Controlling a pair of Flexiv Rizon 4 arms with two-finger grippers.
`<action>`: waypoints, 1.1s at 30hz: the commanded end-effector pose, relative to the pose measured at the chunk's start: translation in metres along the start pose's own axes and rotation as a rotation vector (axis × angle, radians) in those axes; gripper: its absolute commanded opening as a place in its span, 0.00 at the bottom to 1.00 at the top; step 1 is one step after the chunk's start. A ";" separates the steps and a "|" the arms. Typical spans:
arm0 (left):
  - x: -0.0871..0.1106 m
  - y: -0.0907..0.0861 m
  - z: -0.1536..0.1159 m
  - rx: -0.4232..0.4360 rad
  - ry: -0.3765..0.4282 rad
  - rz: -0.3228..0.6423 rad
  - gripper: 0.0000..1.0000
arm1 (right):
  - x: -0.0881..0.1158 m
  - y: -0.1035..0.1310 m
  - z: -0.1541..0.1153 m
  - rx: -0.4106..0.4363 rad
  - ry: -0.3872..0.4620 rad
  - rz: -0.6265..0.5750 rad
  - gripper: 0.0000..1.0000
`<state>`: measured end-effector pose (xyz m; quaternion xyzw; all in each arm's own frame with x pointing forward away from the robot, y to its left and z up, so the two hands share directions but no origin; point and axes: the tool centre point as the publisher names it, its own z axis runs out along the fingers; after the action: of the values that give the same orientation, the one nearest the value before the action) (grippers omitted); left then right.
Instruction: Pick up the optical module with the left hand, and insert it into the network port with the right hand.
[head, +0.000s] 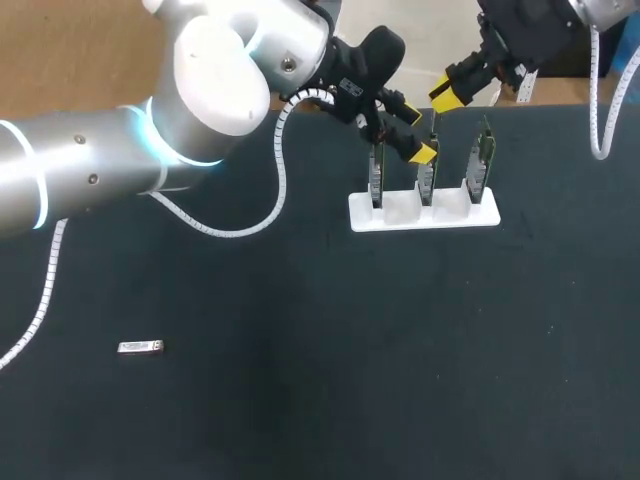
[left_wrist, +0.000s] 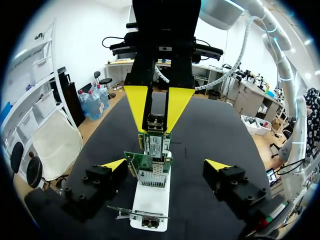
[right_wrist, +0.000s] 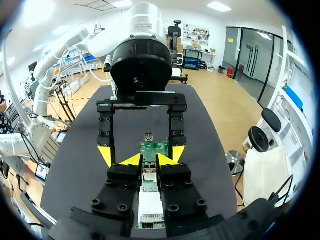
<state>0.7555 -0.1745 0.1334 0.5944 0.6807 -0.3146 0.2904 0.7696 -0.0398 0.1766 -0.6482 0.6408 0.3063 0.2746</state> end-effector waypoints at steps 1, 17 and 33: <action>-0.001 0.002 0.000 0.003 0.006 -0.002 1.00 | -0.001 -0.003 0.003 -0.007 0.004 -0.001 0.00; -0.001 0.002 0.000 0.003 0.006 -0.002 1.00 | -0.001 -0.003 0.006 -0.013 0.021 -0.014 0.00; -0.001 0.002 0.000 0.003 0.006 -0.002 1.00 | 0.000 0.003 0.000 -0.010 0.014 -0.016 0.00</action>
<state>0.7555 -0.1746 0.1334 0.5944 0.6807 -0.3146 0.2904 0.7691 -0.0394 0.1771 -0.6573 0.6360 0.3032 0.2674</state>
